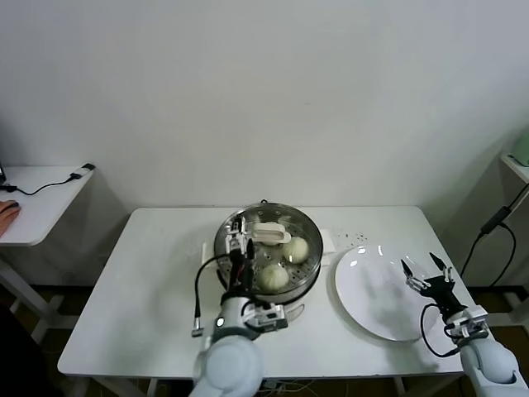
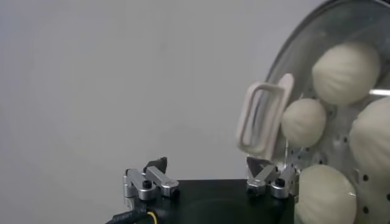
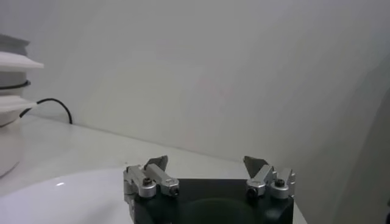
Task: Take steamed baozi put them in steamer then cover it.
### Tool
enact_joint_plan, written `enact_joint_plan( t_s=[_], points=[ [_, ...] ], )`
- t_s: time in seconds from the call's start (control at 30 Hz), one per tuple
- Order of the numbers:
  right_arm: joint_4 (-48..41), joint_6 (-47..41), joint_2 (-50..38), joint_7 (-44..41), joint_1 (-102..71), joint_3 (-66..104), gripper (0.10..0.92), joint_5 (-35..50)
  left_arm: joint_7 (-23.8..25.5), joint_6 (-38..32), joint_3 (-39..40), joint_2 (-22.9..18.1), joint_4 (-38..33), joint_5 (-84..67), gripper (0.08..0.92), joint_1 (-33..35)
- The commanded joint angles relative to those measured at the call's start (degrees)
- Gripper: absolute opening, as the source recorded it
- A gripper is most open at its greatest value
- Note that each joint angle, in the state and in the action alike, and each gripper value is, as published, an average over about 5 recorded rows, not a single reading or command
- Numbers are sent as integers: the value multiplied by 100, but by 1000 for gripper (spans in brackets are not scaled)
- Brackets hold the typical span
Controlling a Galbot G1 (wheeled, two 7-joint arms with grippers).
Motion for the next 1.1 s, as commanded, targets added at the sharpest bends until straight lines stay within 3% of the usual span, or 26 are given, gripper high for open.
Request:
enact_joint_plan(
  t_s=[0.03,0.2,0.43,0.73,1.1],
  points=[
    [421,-194,82,115,-77,11,823,-81,-1691,-1842,-1669,790,-1051,-3552,823,1077],
    [572,-182,212,201,-129,-23,823,-140,-1872,-3065,-3027,736,-1021,-5140,823,1799],
    [852,-198,344,268,-206,-82,823,-172,-1736,-3885,-4169,16,-385,-7098,823,2048],
    [1295,-214,438,266,-527,-49,823,-125,-1344,-4081,-4477,-465,553,-7806,823,1968],
    [1652,-222,478,247,-907,30,823,81,-1076,-4138,-4481,-548,684,-7814,823,1943]
  ],
)
